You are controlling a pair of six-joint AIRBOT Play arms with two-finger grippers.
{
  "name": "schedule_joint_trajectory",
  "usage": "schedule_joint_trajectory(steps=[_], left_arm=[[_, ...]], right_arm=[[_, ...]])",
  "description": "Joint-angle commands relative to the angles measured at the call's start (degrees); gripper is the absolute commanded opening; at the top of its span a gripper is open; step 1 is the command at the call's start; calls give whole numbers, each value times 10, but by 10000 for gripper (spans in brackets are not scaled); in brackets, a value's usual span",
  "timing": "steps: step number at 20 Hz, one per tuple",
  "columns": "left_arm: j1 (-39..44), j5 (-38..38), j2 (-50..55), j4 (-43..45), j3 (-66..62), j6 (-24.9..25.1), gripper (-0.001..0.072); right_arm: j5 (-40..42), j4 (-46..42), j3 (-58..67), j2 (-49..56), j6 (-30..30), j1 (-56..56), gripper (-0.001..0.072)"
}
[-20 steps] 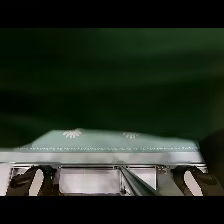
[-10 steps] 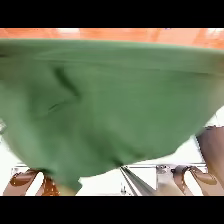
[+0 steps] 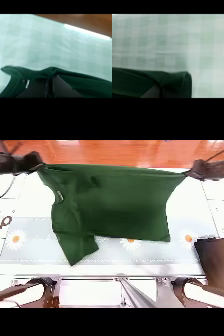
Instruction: Fold the shirts.
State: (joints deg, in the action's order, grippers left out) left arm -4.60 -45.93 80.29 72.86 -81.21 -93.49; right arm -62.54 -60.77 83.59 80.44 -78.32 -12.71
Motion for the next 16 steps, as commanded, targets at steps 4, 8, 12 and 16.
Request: schedule_joint_trajectory(steps=[4, 8, 12, 16], left_arm=[[0, 16, 213, -14, -118, -20, 15], [0, -31, 227, -14, -133, 5, 15], [-7, -131, 209, -16, -133, 49, 15], [-18, -245, 210, -24, -112, 108, 15]], right_arm=[[64, 43, 124, 245, -21, 29, 26], [6, 30, 166, 283, -24, 31, 26], [-88, 1, 165, 263, 19, 28, 26], [-131, -24, 148, 258, 19, 28, 26]])
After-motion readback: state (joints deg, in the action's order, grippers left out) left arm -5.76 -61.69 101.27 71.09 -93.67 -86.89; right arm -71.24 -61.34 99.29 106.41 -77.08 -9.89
